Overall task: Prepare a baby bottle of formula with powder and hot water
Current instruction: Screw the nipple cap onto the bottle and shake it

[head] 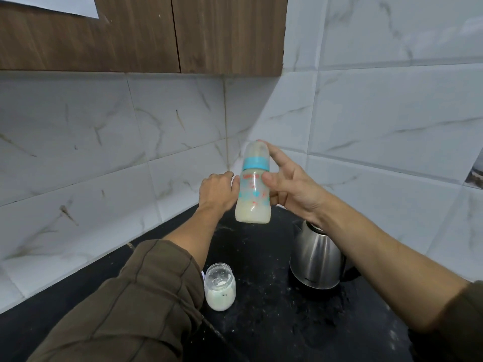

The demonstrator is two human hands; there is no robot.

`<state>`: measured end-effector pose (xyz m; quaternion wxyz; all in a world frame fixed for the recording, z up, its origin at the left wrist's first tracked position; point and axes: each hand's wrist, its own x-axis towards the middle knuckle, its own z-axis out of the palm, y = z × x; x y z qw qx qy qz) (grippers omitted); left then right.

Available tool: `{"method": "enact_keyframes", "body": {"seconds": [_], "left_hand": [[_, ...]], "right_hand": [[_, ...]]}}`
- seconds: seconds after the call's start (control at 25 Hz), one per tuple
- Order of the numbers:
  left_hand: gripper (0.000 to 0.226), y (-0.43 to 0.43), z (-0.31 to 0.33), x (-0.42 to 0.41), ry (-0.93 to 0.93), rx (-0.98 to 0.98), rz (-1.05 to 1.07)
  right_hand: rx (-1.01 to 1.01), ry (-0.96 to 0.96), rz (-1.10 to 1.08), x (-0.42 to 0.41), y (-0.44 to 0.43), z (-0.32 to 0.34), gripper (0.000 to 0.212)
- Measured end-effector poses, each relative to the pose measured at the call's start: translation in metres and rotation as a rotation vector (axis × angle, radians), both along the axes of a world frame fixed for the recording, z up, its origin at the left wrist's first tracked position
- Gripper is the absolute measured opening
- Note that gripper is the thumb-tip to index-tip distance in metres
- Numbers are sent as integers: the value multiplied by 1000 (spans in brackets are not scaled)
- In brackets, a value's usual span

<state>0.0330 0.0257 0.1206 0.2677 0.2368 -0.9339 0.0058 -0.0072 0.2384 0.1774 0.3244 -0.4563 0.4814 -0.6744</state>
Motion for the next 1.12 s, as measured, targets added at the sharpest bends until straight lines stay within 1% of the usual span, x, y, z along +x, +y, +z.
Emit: {"method": "enact_keyframes", "body": {"seconds": [0.04,0.16,0.2,0.24,0.32,0.36,0.4,0.48,0.52,0.56,0.64,0.68,0.72,0.84,0.88,0.92,0.96,1.0,1.04,1.08,1.12], "left_hand": [[29,1,1,-1,-4,3,2],[29,1,-2,-1,19,5,9],[29,2,-2,-1,13,6,8],[28,1,-1,-1,-3,3,5],[27,-2,-1,-4,-16,3,-7],[27,-2,-1,-5,-14,4,-14],[28,-3,0,-6,-10,1,-18],[29,-7,-3,-9,4,-6,-13],[29,-8,-5,-10,16,-7,-9],[29,-10,-7,-12,18,-1,-11],[28,-12,-8,-15,19,11,-22],[29,-13,-8,-16,22,12,-26],[29,-14,-7,-18,27,15,-28],[30,-14,-7,-20,37,9,-14],[31,-14,-8,-21,34,2,-10],[31,-15,-8,-23,26,-3,-8],[31,-17,-9,-25,19,-12,-9],[30,-17,-9,-26,11,-21,-10],[30,-17,-8,-28,9,-27,-15],[30,-17,-8,-30,13,-21,-24],[30,-18,-8,-31,25,-11,-31]], "right_hand": [[-4,11,-18,-1,-1,1,88],[-153,-201,-174,-6,-5,7,80],[-160,-215,-176,-7,-5,7,79],[-115,-169,-143,-6,-5,5,79],[21,17,-22,0,-1,-3,77],[40,61,-6,1,0,-4,77],[22,42,-32,-1,-2,-3,77],[-101,-162,-148,-6,-7,-1,78],[-138,-233,-180,-10,-8,1,80],[-127,-238,-184,-12,-8,0,82],[-9,-89,-83,-8,-6,-5,78],[20,-27,-46,-5,-5,-7,75],[11,-21,-45,-6,-6,-8,72],[-132,-254,-182,-15,-15,-3,66],[-139,-281,-185,-17,-15,-1,66],[-107,-250,-152,-17,-13,-2,69],[-53,-177,-95,-16,-11,-5,72],[-11,-105,-47,-14,-10,-8,73],[4,-71,-32,-12,-9,-10,71],[-8,-93,-59,-13,-10,-11,68],[-48,-172,-128,-16,-13,-11,65]]}}
